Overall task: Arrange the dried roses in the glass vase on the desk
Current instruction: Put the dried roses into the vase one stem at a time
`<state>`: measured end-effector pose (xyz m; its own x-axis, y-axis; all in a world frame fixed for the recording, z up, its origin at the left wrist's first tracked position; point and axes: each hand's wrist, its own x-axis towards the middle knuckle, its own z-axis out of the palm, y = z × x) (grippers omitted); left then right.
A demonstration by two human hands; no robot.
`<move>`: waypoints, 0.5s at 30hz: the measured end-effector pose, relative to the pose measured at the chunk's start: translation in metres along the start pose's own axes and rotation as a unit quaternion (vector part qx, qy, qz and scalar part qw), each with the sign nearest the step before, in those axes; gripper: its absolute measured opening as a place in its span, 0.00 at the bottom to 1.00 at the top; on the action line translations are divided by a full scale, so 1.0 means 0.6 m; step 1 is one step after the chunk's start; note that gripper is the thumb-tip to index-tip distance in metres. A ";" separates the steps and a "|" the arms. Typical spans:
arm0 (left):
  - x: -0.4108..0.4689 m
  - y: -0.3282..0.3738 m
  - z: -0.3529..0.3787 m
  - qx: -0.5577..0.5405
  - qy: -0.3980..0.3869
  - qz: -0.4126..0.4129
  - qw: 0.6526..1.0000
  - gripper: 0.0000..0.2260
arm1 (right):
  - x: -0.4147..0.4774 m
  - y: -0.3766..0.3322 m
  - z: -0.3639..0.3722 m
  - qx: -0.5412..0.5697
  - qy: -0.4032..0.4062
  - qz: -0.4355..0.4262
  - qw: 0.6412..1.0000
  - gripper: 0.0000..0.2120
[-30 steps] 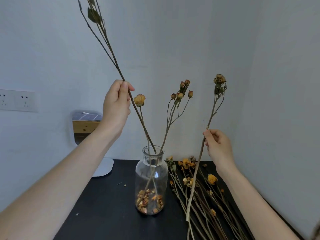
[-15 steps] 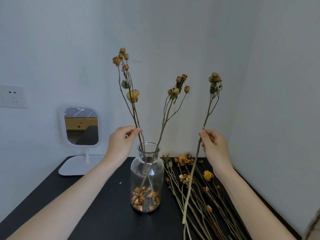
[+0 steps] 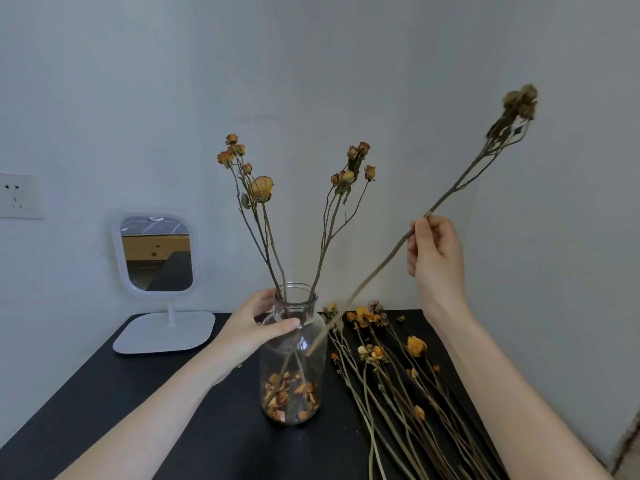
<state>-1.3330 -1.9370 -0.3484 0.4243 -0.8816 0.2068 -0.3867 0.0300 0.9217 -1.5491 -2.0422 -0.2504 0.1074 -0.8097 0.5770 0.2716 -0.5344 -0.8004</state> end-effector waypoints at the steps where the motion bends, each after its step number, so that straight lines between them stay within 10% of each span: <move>1: 0.002 0.000 0.004 -0.004 -0.016 0.001 1.000 0.31 | 0.004 -0.008 0.004 0.011 0.003 -0.008 1.000 0.09; 15: 0.018 0.004 0.048 0.111 0.085 0.053 0.989 0.19 | 0.033 -0.023 0.026 0.035 0.058 -0.068 0.995 0.10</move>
<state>-1.3530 -1.9600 -0.3533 0.4958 -0.7864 0.3685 -0.5984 -0.0018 0.8012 -1.5359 -2.0470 -0.2252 -0.0448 -0.7556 0.6535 0.3432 -0.6259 -0.7003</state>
